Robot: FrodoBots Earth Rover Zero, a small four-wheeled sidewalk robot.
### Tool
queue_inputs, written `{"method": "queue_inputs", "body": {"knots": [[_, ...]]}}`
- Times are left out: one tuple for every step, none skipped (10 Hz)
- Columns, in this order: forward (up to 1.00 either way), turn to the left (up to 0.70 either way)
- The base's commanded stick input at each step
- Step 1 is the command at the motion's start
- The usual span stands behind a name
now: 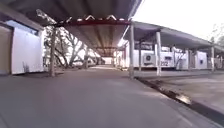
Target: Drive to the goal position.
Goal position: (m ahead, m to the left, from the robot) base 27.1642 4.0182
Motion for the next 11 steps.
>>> {"method": "queue_inputs", "body": {"knots": [[0.85,0.00],[0.85,0.00],[0.85,0.00],[0.85,0.00],[0.85,0.00],[0.85,0.00],[0.85,0.00],[0.85,0.00],[0.85,0.00],[0.85,0.00],[0.85,0.00]]}}
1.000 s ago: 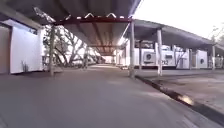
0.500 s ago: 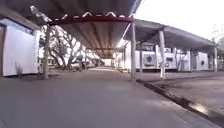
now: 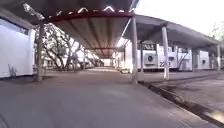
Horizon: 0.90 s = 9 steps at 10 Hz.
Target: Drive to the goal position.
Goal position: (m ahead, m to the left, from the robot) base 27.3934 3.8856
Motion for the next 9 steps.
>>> {"method": "queue_inputs", "body": {"knots": [[0.85,0.00],[0.85,0.00],[0.85,0.00],[0.85,0.00],[0.85,0.00],[0.85,0.00],[0.85,0.00],[0.85,0.00],[0.85,0.00]]}}
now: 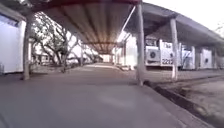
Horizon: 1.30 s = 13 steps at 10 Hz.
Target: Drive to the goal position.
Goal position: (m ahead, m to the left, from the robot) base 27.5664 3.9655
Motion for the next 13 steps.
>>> {"method": "queue_inputs", "body": {"knots": [[0.85,0.00],[0.85,0.00],[0.85,0.00],[0.85,0.00],[0.85,0.00],[0.85,0.00],[0.85,0.00],[0.85,0.00],[0.85,0.00],[0.85,0.00],[0.85,0.00],[0.85,0.00],[0.85,0.00]]}}
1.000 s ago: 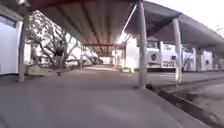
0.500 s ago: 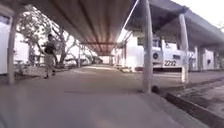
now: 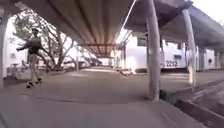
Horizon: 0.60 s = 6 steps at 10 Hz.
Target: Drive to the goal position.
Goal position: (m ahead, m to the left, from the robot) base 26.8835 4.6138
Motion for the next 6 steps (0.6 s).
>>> {"method": "queue_inputs", "body": {"knots": [[0.85,0.00],[0.85,0.00],[0.85,0.00],[0.85,0.00],[0.85,0.00],[0.85,0.00]]}}
